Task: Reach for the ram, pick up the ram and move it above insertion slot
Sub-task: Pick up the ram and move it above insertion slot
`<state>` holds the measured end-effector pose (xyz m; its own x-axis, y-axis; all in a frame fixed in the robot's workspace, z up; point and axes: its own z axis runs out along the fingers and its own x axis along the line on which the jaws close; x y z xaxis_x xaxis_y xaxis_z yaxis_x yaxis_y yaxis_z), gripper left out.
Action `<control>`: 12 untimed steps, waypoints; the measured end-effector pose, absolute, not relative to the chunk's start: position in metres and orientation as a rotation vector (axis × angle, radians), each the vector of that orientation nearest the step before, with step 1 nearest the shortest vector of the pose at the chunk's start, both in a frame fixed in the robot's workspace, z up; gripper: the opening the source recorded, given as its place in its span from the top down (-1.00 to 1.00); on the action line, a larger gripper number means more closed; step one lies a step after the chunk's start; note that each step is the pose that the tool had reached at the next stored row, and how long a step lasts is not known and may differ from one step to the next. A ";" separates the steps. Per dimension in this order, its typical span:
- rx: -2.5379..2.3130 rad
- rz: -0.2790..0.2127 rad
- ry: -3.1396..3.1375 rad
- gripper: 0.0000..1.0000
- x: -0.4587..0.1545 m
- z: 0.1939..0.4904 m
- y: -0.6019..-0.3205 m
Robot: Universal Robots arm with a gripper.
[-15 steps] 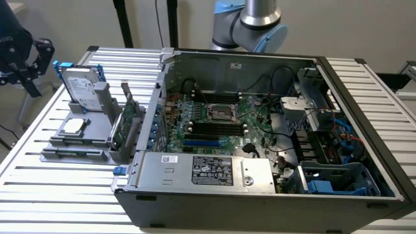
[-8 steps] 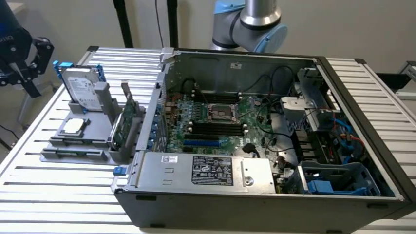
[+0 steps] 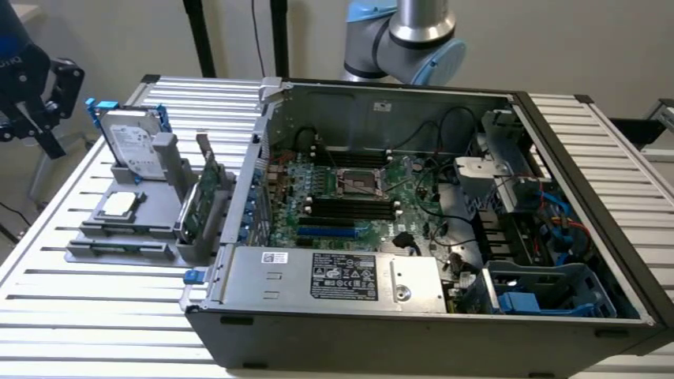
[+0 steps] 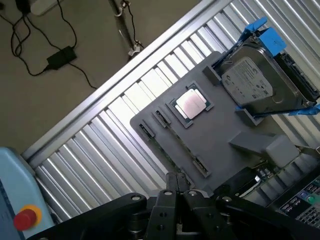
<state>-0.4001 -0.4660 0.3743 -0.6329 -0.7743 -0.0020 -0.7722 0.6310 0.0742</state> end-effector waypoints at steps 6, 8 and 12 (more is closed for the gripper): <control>1.484 -0.102 -2.731 0.79 -0.400 0.374 -0.466; 1.536 -0.096 -2.707 0.79 -0.400 0.373 -0.466; 1.639 -0.084 -2.658 0.79 -0.400 0.371 -0.466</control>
<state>-0.4000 -0.4660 0.3712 -0.4492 -0.8933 -0.0133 -0.8924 0.4479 0.0546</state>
